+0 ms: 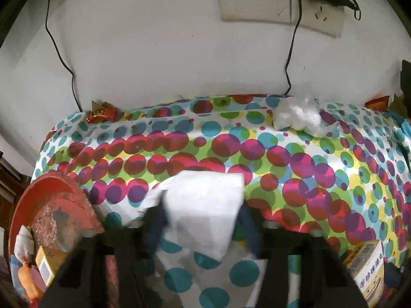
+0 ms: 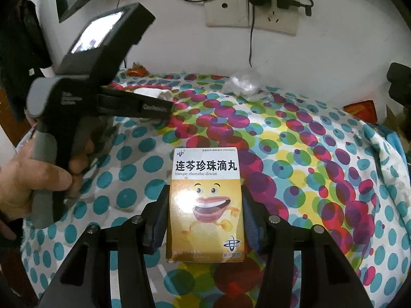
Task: Organize objects
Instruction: 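Carry the white sock over the red tray with the left gripper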
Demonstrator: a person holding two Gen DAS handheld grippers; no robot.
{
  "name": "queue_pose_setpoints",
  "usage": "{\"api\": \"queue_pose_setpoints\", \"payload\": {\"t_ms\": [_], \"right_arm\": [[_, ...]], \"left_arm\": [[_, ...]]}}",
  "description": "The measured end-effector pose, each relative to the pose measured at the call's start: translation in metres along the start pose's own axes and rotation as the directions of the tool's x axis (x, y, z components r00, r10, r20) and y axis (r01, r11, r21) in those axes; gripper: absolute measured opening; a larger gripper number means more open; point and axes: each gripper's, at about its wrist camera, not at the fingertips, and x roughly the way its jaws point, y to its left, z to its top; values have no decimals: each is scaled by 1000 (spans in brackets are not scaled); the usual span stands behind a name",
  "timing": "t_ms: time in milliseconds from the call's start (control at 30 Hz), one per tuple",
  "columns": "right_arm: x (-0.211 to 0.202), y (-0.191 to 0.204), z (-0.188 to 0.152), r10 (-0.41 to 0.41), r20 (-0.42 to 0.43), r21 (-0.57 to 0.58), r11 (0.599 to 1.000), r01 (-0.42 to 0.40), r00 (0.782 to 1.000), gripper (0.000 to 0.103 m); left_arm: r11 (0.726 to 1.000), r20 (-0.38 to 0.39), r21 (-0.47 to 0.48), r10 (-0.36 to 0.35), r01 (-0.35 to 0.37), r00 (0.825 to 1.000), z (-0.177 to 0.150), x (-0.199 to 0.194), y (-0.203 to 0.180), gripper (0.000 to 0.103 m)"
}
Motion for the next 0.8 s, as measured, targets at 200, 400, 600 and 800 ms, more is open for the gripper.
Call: {"api": "queue_pose_setpoints", "payload": {"t_ms": [200,400,600,800], "right_arm": [[6,1,1,-31,-15,7,1000,31,999,49],[13,0,3,-43,-44,15,999,43,998,49],[16,3,3,-88,-58,1,996,88,994,49],[13,-5,3,-90,-54,39,995,92,995,49]], "left_arm": [[996,5,-52,-76,77,997,-6,-18,10,36],[996,51,13,-93,93,994,-18,-51,-1,36],[989,81,33,-145,143,986,-36,-92,-7,36],[987,104,33,-158,155,982,-56,-124,2,36]]}}
